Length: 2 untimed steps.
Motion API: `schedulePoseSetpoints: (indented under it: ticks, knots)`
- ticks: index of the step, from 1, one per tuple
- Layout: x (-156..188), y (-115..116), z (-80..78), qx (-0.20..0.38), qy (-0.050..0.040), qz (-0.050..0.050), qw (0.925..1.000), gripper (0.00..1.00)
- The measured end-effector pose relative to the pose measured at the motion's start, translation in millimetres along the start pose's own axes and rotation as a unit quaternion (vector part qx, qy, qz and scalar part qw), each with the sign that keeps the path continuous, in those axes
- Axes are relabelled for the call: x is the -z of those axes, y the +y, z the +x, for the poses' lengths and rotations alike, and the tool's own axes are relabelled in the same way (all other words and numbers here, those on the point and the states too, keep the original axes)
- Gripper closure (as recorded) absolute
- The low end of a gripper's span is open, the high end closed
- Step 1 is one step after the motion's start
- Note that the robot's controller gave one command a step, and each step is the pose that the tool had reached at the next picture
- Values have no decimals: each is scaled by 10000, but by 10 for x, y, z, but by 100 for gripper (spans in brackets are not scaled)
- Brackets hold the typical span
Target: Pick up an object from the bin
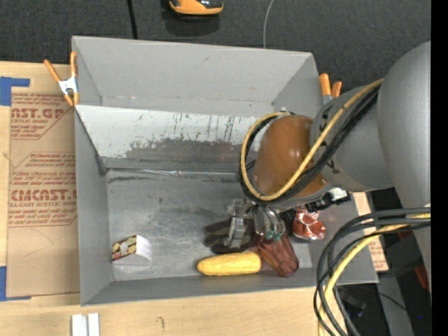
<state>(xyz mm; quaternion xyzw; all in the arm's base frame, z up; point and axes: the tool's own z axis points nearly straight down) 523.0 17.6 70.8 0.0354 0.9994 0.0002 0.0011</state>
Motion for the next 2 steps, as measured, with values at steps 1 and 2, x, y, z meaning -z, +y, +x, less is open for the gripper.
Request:
schedulePoseSetpoints:
  ticks: [1, 2]
  knots:
    - [42, 0, 12, 0, 20, 1, 10000, 100]
    - [166, 4, 9, 0, 17, -2, 10000, 100]
